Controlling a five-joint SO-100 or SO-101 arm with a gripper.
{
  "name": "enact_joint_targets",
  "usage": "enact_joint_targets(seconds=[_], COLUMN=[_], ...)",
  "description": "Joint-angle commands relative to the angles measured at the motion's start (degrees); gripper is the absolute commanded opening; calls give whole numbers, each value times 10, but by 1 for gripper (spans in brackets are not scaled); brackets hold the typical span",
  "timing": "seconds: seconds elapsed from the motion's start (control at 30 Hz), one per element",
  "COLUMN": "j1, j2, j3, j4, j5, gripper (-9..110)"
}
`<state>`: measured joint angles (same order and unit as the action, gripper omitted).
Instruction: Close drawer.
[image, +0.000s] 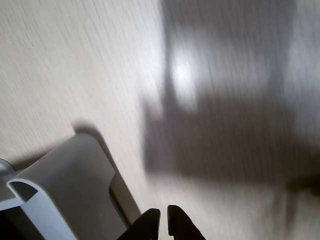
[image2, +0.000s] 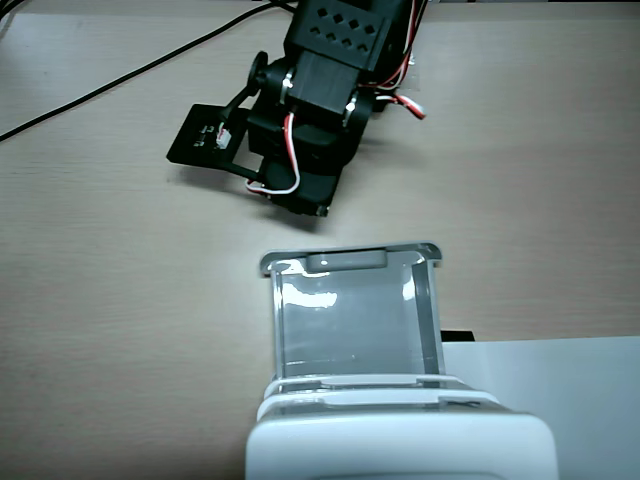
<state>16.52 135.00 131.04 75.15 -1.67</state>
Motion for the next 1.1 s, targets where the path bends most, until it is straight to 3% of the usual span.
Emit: enact_joint_targets(seconds=[0.0, 1.07], j1=[3, -5], j2=[4, 30], j3=[-44, 4], j4=[2, -40], j5=[-5, -16], gripper=[0, 0])
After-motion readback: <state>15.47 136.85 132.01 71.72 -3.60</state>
